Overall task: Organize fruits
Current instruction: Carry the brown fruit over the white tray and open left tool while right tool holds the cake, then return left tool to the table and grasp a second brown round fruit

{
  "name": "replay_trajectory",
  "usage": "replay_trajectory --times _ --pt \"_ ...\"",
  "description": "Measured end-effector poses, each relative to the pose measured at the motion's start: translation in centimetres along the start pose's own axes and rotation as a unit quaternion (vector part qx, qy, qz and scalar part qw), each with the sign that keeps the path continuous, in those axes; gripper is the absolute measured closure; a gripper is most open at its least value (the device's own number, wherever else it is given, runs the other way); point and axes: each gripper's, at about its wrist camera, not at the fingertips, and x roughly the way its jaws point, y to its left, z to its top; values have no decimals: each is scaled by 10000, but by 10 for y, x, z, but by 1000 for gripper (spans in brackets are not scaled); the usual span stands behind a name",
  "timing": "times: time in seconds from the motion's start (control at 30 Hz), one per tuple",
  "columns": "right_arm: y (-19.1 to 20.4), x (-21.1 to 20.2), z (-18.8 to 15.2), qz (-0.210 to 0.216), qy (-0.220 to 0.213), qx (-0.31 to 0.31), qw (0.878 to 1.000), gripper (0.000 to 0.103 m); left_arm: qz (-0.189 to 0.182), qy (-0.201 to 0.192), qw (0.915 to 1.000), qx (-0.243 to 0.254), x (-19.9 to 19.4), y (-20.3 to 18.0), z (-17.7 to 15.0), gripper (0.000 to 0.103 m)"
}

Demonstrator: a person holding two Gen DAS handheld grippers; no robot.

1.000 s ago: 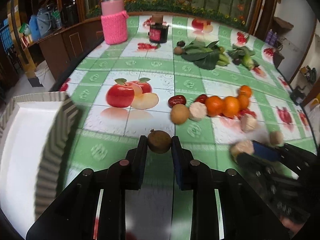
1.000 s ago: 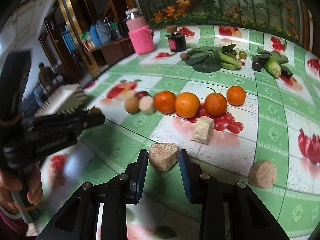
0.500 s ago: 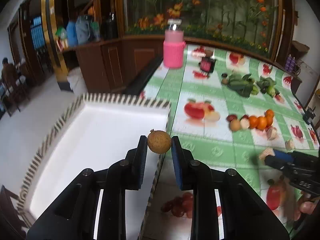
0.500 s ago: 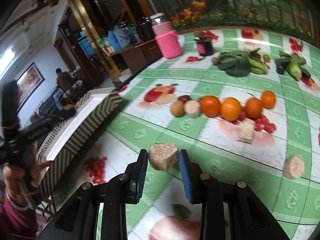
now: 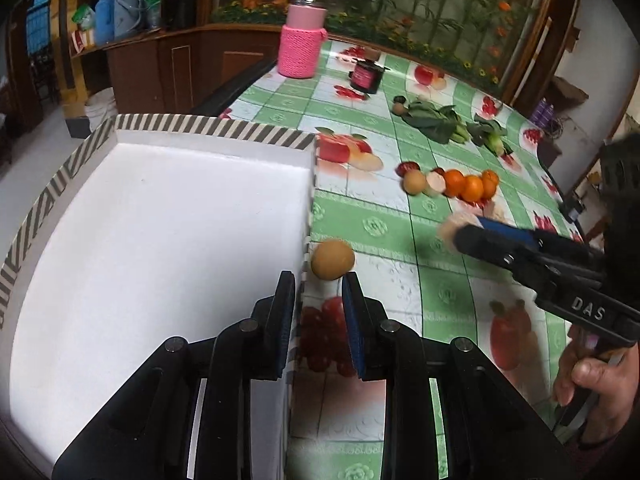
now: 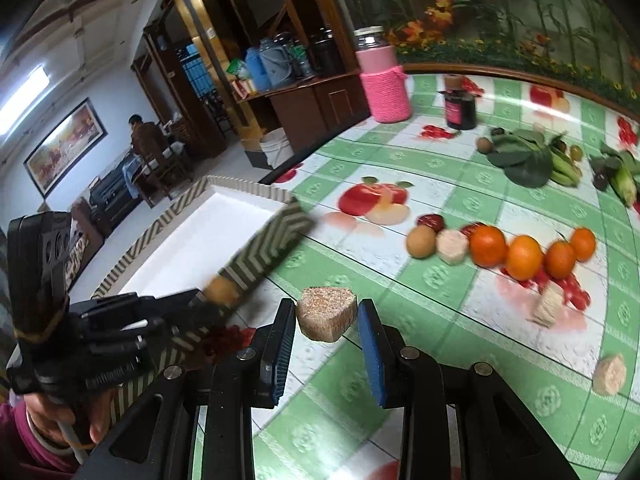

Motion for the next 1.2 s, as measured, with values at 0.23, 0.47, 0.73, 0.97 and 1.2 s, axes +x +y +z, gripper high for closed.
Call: replay_trajectory --times 0.23,0.47,0.73,0.97,1.2 --pt "14 11 12 67 31 -208 9998 72 -111 76 9999 -65 -6 4 -3 80" --pt "7 28 9 -22 233 -185 9996 72 -31 -5 10000 -65 -16 12 2 80" --pt "-18 7 -4 -228 166 11 9996 72 -268 -196 9990 306 -28 -22 20 79" --pt "-58 -18 -18 -303 17 417 9987 72 -478 82 9986 232 -24 -30 70 56" --pt "-70 -19 -19 -141 -69 576 9982 72 79 467 9988 148 22 -17 145 38"
